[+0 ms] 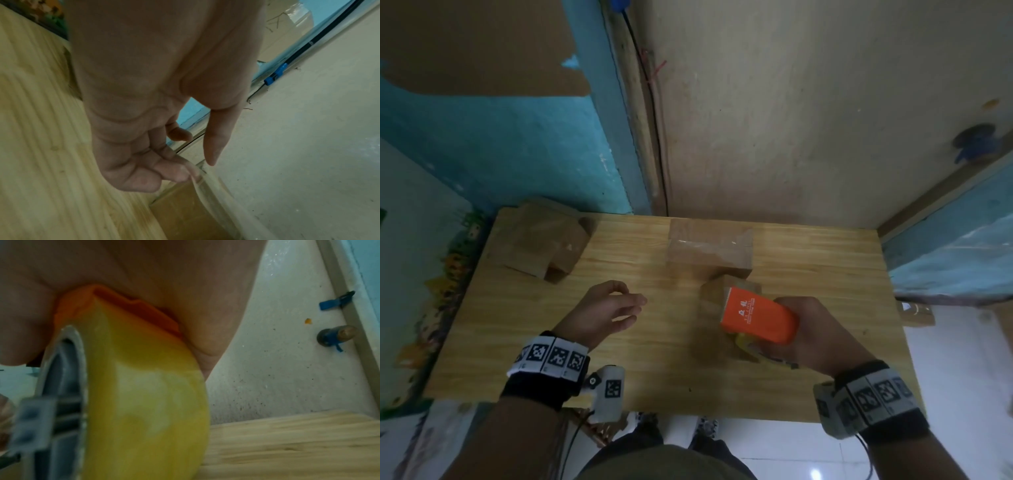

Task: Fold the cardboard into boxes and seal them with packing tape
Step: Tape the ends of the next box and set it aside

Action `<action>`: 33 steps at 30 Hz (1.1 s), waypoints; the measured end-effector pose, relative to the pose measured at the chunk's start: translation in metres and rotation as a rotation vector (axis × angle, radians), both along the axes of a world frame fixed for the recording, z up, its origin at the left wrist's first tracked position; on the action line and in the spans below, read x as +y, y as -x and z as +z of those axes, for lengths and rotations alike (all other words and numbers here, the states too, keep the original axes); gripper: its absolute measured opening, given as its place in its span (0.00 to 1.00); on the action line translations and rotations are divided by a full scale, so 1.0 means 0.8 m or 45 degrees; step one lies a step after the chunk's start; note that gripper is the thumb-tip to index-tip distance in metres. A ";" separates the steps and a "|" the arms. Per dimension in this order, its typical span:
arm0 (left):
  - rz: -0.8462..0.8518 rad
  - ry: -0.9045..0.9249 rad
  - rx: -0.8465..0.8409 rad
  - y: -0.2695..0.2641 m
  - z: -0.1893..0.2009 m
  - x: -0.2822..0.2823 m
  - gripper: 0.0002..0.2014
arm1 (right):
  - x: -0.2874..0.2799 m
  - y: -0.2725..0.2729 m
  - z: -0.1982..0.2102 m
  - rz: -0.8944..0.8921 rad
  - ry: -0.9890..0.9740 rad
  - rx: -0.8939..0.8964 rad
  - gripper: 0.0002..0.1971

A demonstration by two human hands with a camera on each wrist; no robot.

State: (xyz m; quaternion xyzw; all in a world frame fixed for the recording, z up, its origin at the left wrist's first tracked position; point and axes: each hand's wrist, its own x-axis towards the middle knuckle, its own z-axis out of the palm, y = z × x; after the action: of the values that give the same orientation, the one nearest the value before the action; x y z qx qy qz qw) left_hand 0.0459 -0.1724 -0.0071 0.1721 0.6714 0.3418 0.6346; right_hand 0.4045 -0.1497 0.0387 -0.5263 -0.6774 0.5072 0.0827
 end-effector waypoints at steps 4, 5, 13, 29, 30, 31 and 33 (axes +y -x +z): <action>0.015 0.051 0.124 0.009 -0.023 -0.014 0.13 | 0.001 0.025 -0.011 0.115 -0.064 -0.016 0.20; 0.012 0.060 0.153 0.010 -0.030 -0.017 0.13 | 0.001 0.030 -0.014 0.159 -0.132 -0.052 0.22; 0.128 0.032 0.199 0.024 -0.060 -0.038 0.11 | -0.001 0.066 -0.043 0.530 -0.261 -0.621 0.23; 0.298 -0.194 -0.086 -0.053 -0.076 -0.017 0.20 | -0.013 0.059 -0.050 -0.029 -0.026 0.011 0.21; 0.292 -0.168 -0.090 -0.057 -0.080 -0.016 0.21 | -0.015 0.060 -0.051 -0.054 -0.023 0.023 0.22; 0.287 -0.149 -0.088 -0.061 -0.084 -0.015 0.22 | -0.016 0.060 -0.052 -0.074 -0.024 0.028 0.22; 0.296 -0.123 -0.107 -0.066 -0.089 -0.015 0.26 | -0.018 0.062 -0.051 -0.108 -0.020 0.047 0.23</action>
State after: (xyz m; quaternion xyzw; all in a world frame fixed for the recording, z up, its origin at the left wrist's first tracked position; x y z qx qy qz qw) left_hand 0.0988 -0.1843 -0.0785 0.1091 0.6424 0.4520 0.6092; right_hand 0.3547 -0.1644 -0.0020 -0.5444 -0.6567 0.5077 0.1208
